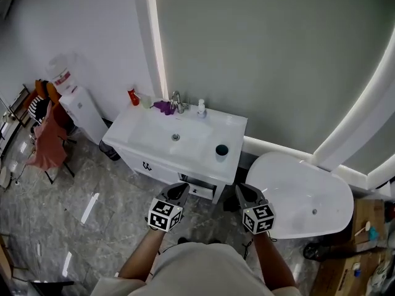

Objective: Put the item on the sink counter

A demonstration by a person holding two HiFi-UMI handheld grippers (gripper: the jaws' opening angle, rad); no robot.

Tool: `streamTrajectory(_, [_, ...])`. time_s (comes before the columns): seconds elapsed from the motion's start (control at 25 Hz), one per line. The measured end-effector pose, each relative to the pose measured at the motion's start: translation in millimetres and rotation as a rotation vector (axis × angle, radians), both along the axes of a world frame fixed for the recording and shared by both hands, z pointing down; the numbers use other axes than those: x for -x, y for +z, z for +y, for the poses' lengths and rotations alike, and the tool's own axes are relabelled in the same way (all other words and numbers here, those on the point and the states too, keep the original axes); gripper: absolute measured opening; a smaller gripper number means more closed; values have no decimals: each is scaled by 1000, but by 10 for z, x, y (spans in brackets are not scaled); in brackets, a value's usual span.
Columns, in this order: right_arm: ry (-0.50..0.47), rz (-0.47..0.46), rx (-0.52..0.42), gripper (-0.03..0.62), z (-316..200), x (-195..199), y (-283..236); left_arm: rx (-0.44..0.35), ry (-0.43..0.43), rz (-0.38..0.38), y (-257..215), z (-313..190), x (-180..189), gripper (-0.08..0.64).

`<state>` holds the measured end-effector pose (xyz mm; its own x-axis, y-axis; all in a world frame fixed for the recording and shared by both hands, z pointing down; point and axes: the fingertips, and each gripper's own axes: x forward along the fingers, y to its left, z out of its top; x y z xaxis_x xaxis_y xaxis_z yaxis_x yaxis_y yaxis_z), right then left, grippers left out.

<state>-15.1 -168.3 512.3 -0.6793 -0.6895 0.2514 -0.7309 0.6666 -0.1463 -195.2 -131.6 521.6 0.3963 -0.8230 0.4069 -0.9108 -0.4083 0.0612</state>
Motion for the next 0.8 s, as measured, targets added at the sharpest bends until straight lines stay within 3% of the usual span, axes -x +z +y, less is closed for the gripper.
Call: streamTrajectory(0.8, [19, 20, -14, 11, -20, 72, -105, -18, 39, 38, -102, -147, 55, 8])
